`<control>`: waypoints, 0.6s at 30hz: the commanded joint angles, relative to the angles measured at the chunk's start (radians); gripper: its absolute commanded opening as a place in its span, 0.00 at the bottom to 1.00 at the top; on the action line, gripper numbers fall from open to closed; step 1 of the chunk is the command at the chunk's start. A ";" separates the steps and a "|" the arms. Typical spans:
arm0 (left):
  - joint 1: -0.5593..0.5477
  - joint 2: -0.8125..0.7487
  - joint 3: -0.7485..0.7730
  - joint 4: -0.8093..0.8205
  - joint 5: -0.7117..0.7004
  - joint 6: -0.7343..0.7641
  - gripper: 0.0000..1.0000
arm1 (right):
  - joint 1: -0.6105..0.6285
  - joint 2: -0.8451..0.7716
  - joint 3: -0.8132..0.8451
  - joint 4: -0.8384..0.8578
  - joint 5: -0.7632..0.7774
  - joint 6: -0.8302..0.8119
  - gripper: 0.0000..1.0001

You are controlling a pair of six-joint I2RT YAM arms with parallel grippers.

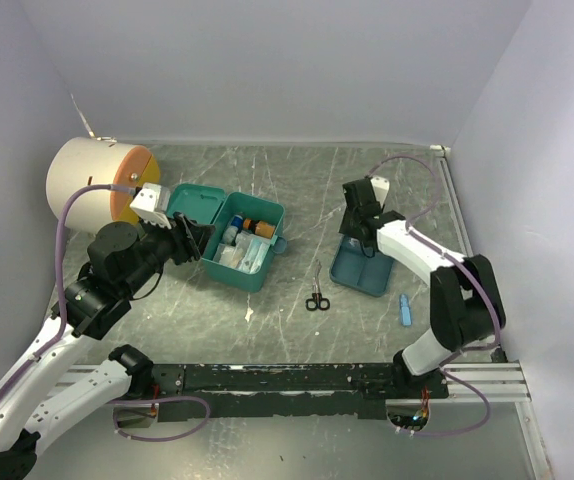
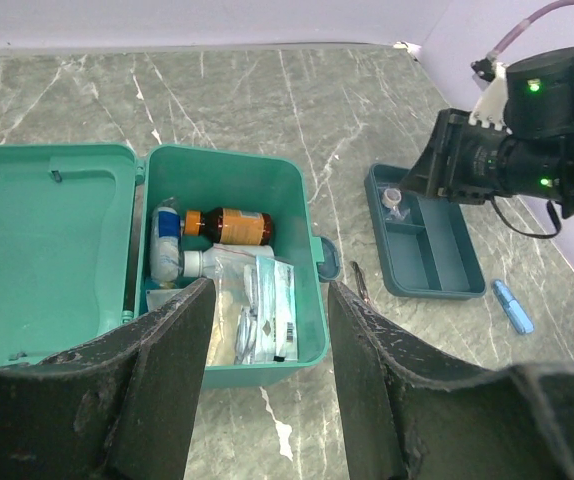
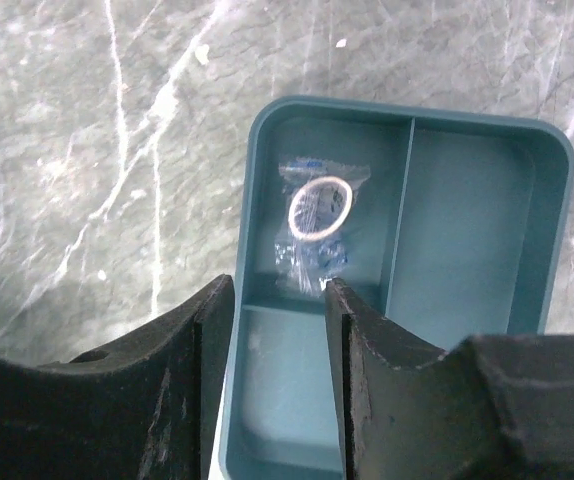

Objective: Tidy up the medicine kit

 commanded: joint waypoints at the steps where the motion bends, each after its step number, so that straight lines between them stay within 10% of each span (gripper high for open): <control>1: 0.003 -0.011 0.005 0.006 -0.005 -0.001 0.60 | 0.013 -0.090 -0.061 -0.048 -0.065 0.002 0.42; 18: 0.002 -0.014 0.003 0.010 -0.015 0.000 0.60 | 0.301 -0.253 -0.221 -0.182 -0.220 0.062 0.34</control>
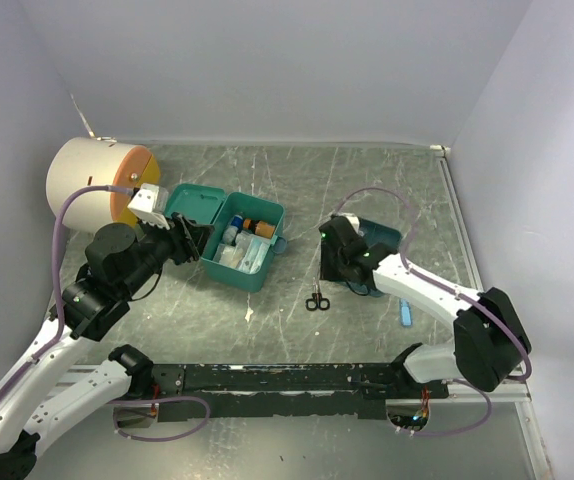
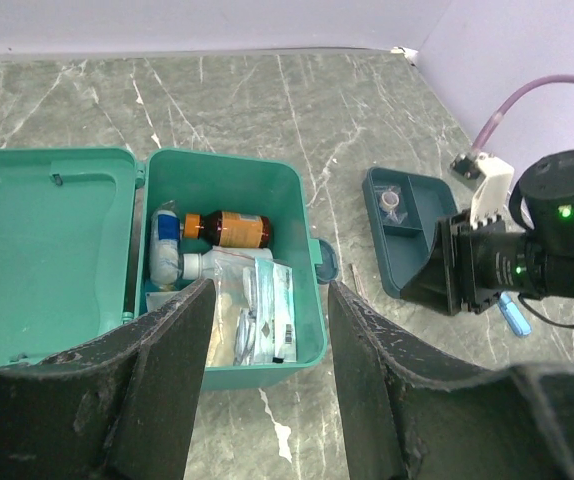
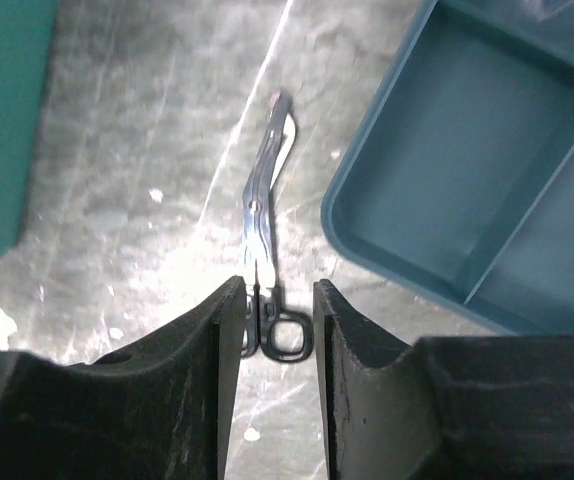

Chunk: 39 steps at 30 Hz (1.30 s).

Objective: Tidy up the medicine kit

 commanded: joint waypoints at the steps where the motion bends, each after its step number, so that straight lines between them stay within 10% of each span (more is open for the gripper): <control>1: 0.003 -0.001 0.005 0.009 -0.013 0.000 0.60 | 0.042 0.018 -0.025 -0.036 -0.031 0.019 0.35; 39: 0.003 -0.082 -0.022 0.037 -0.023 -0.003 0.60 | 0.125 0.420 0.103 0.071 0.113 0.081 0.33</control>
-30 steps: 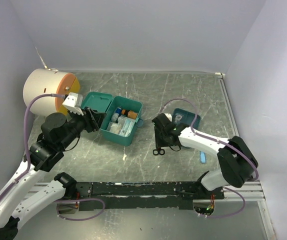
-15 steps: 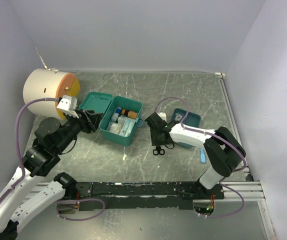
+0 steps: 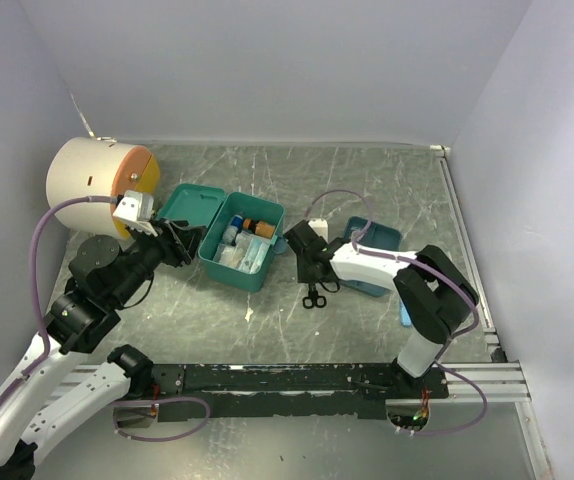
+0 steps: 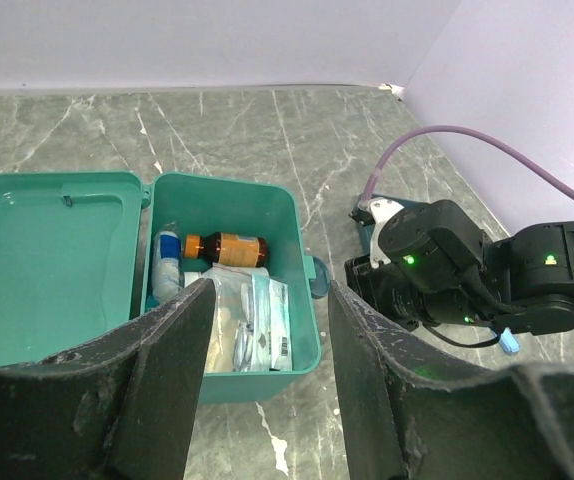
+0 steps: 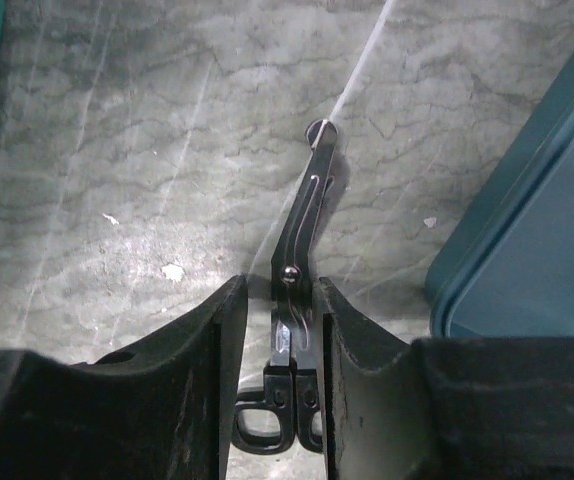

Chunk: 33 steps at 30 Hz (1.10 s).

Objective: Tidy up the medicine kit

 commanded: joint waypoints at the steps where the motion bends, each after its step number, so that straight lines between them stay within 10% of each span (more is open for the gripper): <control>1: 0.002 0.003 -0.001 0.024 -0.007 -0.003 0.60 | 0.002 0.073 -0.009 -0.006 0.037 0.035 0.34; 23: 0.003 0.001 0.001 0.023 -0.015 -0.003 0.60 | -0.001 0.025 -0.036 0.017 0.066 0.057 0.10; 33: 0.002 0.005 0.001 0.023 -0.018 -0.003 0.60 | -0.001 -0.006 -0.044 -0.037 0.034 0.084 0.30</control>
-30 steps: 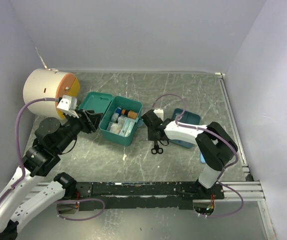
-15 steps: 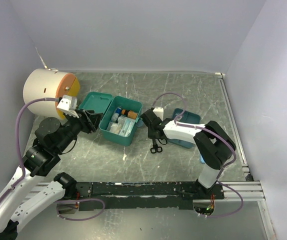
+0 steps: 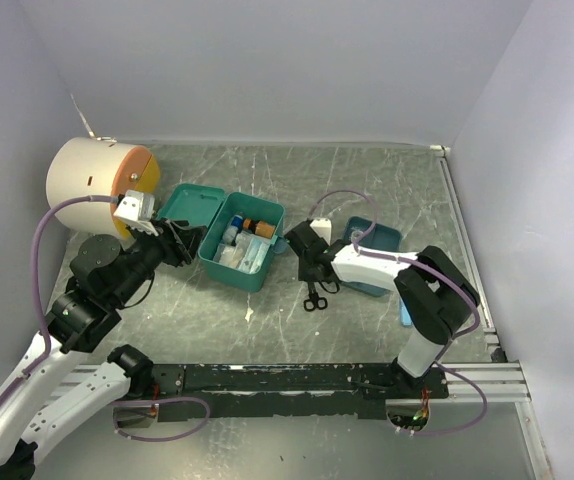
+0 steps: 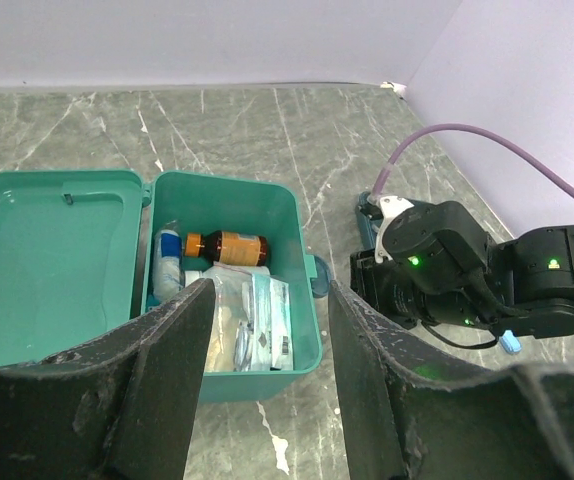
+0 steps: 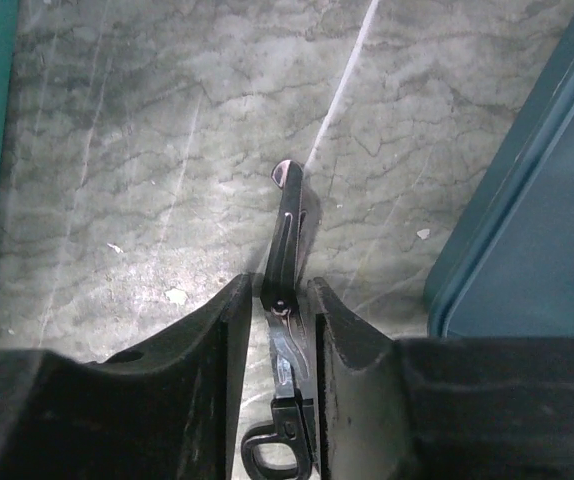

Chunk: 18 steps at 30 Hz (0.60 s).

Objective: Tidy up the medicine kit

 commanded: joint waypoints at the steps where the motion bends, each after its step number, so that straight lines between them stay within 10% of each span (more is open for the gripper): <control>1: 0.002 -0.003 0.000 0.023 -0.019 -0.003 0.60 | 0.001 0.006 -0.013 -0.118 -0.021 0.025 0.32; 18: 0.003 -0.007 0.001 0.020 -0.018 -0.002 0.60 | 0.001 0.072 0.042 -0.136 -0.067 -0.059 0.34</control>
